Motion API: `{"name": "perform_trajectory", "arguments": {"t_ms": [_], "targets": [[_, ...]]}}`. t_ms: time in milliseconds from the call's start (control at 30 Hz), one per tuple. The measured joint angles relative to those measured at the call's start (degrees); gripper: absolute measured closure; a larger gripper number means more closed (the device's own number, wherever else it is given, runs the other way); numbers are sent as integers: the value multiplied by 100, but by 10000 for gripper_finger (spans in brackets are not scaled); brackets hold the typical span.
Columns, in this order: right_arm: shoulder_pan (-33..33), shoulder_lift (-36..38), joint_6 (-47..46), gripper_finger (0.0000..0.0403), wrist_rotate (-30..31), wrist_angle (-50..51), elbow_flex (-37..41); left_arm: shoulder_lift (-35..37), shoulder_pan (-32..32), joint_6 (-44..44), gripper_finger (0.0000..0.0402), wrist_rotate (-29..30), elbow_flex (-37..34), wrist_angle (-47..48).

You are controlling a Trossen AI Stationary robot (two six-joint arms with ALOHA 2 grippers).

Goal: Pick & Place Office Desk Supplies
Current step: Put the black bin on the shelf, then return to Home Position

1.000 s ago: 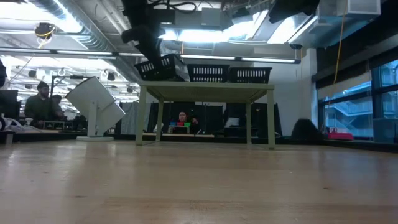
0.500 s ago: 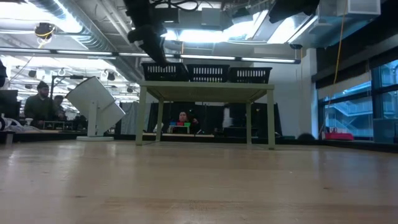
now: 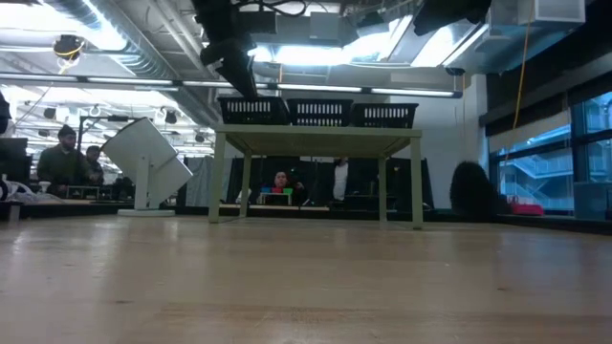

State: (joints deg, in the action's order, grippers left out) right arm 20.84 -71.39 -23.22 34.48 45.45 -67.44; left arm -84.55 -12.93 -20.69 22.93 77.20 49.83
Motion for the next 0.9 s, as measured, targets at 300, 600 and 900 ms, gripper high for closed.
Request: {"name": "perform_trajectory", "arguments": {"t_ms": [300,600,900], "targets": [[0,2,221,288,-414,0,0,7,415,660,313,2,886,722],[0,2,522,288,-1025,85,0,11,1009,2142,315,-20,1974,2052],[18,2,-410,288,-2277,13,0,7,1417,3420,316,-80,2066,2077]]}}
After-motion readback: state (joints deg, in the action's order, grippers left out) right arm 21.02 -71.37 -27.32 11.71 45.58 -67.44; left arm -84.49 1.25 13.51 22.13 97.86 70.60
